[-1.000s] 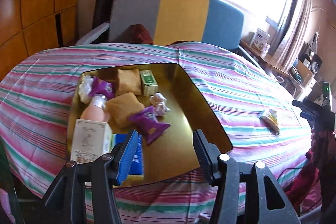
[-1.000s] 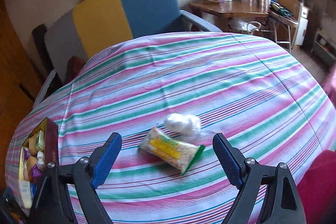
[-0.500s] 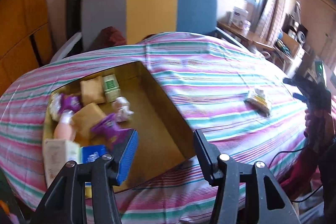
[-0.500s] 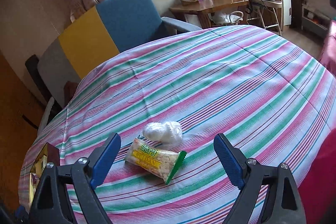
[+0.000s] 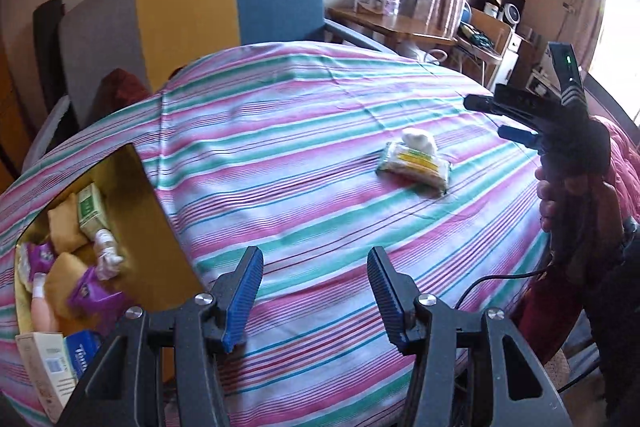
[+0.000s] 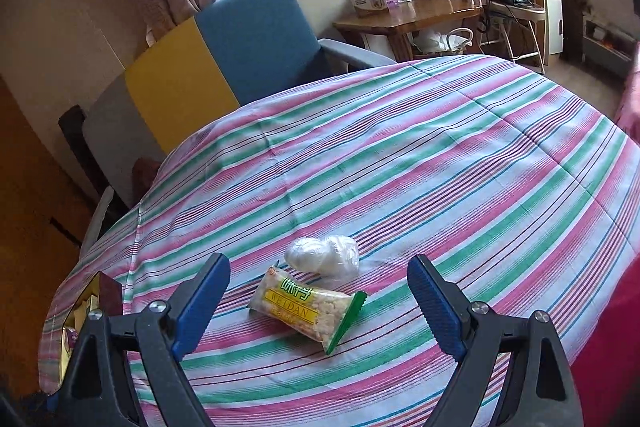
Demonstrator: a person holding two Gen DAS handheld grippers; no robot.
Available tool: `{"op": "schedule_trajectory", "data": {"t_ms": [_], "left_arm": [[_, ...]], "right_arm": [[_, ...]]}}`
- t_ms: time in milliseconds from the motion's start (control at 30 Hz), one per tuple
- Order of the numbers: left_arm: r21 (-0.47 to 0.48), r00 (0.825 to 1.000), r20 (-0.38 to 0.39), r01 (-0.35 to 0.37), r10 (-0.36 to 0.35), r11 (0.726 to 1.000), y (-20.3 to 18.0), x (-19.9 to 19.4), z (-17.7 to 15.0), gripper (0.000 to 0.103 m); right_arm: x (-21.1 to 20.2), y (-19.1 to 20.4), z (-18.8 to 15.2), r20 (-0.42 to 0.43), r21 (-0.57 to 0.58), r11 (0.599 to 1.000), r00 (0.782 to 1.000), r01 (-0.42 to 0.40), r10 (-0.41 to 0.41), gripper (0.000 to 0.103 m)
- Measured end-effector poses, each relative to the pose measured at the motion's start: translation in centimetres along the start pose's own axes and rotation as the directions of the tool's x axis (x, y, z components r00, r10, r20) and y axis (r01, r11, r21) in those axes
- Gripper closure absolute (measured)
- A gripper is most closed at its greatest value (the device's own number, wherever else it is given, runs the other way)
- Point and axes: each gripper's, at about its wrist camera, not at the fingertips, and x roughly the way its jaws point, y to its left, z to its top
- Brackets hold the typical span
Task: Organize objects
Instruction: 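Move both grippers back toward the Weidan bag and white plastic ball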
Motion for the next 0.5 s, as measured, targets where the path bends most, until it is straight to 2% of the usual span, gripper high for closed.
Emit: {"op": "schedule_trajectory", "data": {"t_ms": [300,400,500], "left_arm": [[0.019,0.995,-0.069,0.077,-0.076,0.997,-2.6,3.5,1.5,0.048],[-0.014,0.984,-0.129,0.122,-0.123,0.992,-3.1,5.8,2.1,0.048],[-0.083,0.964,-0.196,0.167,-0.181,0.982,-3.1,8.8,3.3,0.049]], "right_arm": [[-0.5,-0.8,0.2,0.026,0.053,0.998,0.999,-0.034,0.032,0.012],[-0.6,-1.2,0.3,0.036,0.080,0.996,0.998,-0.048,0.045,0.012],[-0.7,-1.5,0.4,0.038,0.094,0.994,0.998,-0.061,0.058,0.012]]}}
